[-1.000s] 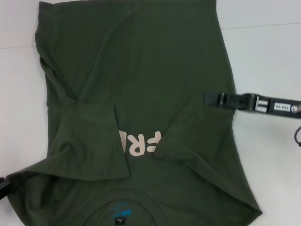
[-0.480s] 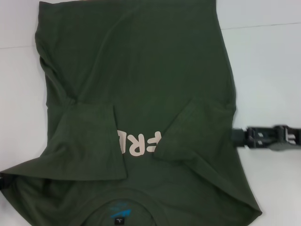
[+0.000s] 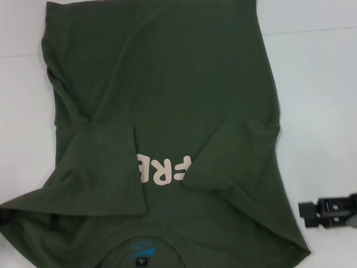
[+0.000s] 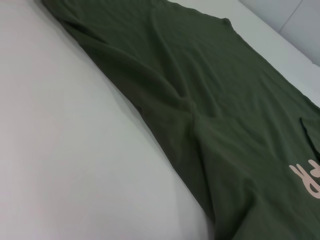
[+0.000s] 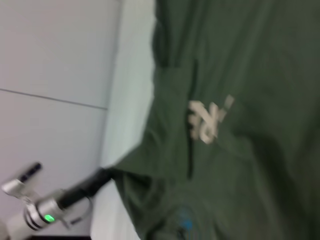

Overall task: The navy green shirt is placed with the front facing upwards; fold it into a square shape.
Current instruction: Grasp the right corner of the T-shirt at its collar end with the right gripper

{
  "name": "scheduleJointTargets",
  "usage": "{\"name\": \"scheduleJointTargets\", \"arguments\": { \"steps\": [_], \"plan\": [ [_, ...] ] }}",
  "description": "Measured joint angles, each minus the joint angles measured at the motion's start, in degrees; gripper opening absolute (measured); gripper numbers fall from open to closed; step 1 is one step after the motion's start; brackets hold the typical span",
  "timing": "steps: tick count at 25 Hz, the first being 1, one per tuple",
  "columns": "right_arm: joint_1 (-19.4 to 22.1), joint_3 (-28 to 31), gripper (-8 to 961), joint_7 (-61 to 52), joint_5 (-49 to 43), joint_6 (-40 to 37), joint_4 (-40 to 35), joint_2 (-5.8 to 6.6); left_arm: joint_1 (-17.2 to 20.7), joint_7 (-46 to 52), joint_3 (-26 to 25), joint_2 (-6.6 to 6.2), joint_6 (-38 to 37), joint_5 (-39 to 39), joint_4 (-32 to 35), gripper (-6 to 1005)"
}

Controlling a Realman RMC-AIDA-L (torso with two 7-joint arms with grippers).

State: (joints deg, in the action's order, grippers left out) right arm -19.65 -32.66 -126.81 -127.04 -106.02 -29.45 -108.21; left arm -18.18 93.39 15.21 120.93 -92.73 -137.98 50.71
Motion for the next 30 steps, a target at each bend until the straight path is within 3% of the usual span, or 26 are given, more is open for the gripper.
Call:
{"name": "scheduleJointTargets", "arguments": {
  "steps": [7,30],
  "plan": [
    [1.3,0.0,905,-0.9,-2.6,-0.9,0.0,0.7,-0.4,0.0,0.2,0.0,0.0,0.0,-0.3,49],
    [0.6,0.3,894,-3.7,-10.3,1.3,0.0,0.77,-1.1,0.0,0.6,0.35,0.5,0.0,-0.5,48]
  ]
}}
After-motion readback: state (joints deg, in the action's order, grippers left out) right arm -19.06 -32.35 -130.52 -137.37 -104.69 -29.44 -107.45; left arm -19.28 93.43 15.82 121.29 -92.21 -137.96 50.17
